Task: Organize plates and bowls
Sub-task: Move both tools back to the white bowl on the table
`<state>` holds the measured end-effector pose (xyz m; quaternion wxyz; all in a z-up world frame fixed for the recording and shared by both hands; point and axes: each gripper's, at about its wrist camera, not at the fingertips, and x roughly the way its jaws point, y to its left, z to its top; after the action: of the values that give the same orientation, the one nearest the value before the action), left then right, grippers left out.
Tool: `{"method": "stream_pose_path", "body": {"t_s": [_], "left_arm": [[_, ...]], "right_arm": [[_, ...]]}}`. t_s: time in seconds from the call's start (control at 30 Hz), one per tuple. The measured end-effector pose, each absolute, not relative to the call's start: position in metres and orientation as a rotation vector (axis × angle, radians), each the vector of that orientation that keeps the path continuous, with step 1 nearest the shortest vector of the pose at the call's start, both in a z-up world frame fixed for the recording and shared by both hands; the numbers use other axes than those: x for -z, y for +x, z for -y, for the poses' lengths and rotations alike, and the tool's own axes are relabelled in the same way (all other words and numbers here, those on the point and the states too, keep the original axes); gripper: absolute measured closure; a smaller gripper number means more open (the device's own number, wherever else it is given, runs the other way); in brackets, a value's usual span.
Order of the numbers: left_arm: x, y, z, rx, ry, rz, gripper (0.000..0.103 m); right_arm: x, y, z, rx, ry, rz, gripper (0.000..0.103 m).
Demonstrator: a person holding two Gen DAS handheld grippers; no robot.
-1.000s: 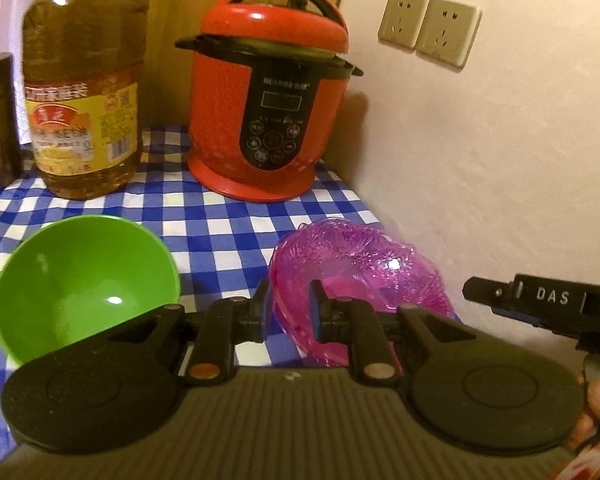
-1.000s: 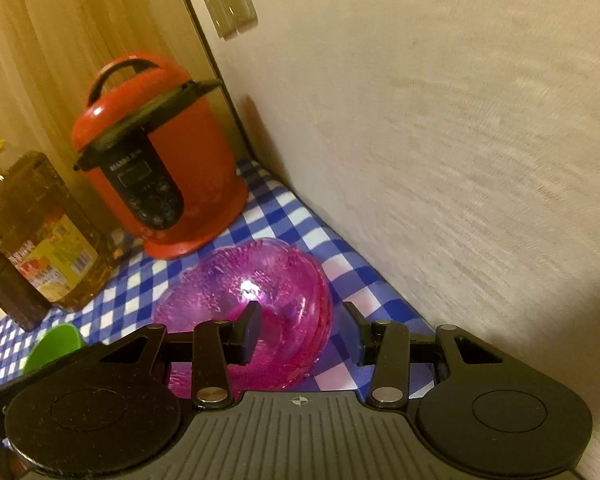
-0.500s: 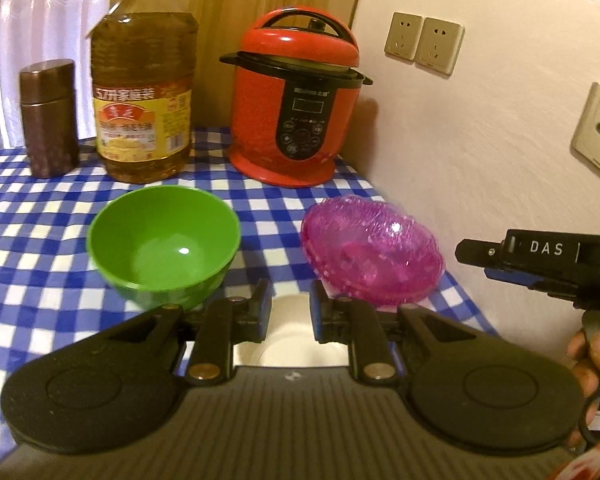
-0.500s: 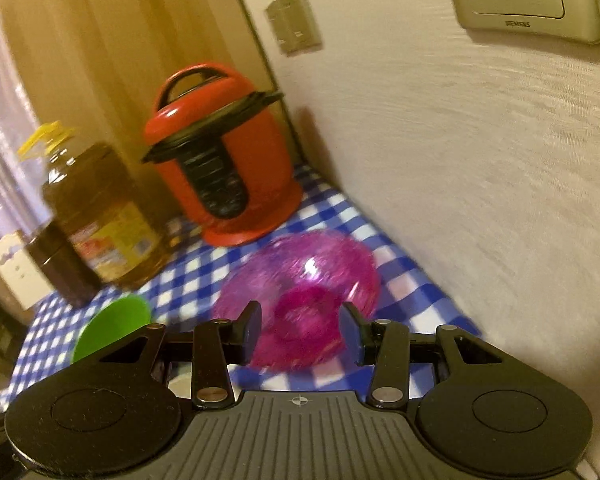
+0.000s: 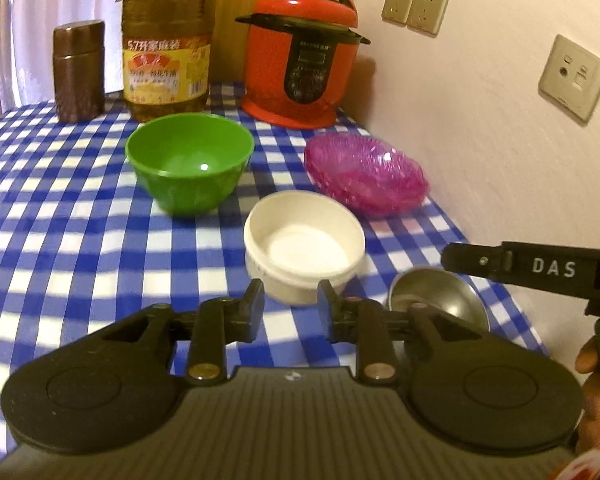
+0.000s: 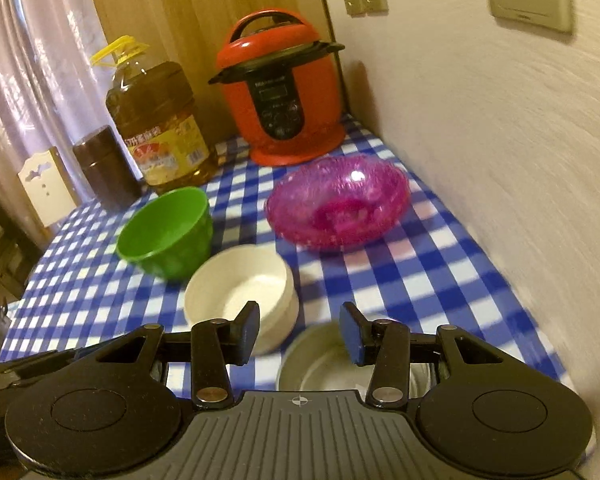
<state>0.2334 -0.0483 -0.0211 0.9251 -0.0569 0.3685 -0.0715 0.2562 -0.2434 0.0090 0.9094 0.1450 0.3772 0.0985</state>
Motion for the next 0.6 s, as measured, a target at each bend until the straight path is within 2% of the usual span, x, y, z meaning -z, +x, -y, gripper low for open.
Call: {"method": "stream_pose_path", "body": {"t_s": [0.3, 0.6], "left_arm": [[0.024, 0.198, 0.045, 0.125, -0.15, -0.761, 0.07], [0.034, 0.196, 0.037, 0.104, -0.178, -0.778, 0.069]], "right_arm": [[-0.006, 0.212, 0.244, -0.175, 0.3, -0.808, 0.058], [-0.002, 0.205, 0.238, -0.197, 0.278, -0.829, 0.056]]}}
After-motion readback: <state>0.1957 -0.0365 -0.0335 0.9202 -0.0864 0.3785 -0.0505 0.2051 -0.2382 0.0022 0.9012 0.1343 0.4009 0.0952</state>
